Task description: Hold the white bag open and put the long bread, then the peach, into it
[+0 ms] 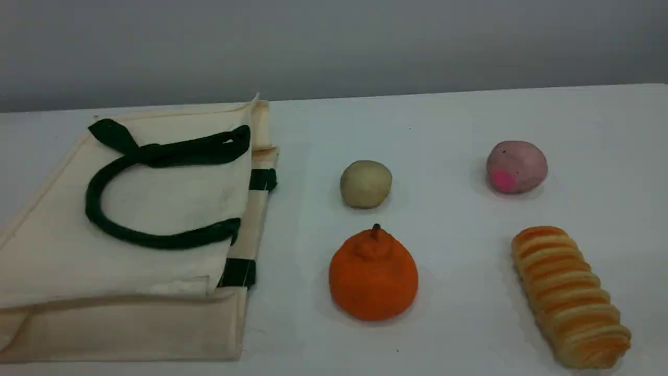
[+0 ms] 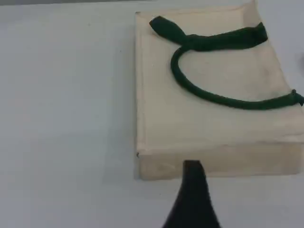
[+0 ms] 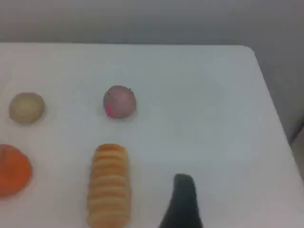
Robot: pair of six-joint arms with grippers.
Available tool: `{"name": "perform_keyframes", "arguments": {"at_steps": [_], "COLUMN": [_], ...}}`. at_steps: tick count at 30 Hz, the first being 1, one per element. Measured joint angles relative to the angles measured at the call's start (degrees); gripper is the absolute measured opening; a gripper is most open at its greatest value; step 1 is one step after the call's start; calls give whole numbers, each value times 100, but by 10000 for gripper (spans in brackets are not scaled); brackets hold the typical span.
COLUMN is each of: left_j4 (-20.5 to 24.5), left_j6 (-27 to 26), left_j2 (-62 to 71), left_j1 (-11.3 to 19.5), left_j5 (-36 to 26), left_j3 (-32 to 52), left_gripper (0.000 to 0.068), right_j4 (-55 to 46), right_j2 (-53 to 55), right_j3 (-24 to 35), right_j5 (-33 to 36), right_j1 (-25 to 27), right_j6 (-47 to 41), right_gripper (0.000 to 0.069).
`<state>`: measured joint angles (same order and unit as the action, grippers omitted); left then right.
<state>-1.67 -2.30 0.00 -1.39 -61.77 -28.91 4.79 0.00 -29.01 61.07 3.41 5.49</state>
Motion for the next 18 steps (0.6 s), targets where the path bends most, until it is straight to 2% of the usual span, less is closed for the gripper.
{"name": "perform_keyframes", "arguments": {"at_steps": [9,12,18], "left_j4": [0,19,552], "left_j6": [0,230,749], "left_j2": [0,49,687], "left_j1": [0,0,0], "left_j5": [0,0,18], "left_j3": [0,0,-43], "left_gripper": [503,503,503], "right_j4": [27,20,22], "right_j2": [0,0,562], "right_j3": [0,0,-125], "right_j5": [0,0,-197], "right_j1": [-298,-298,-298], "right_j6": [11,-40,-89], "right_gripper": [534,534,534]}}
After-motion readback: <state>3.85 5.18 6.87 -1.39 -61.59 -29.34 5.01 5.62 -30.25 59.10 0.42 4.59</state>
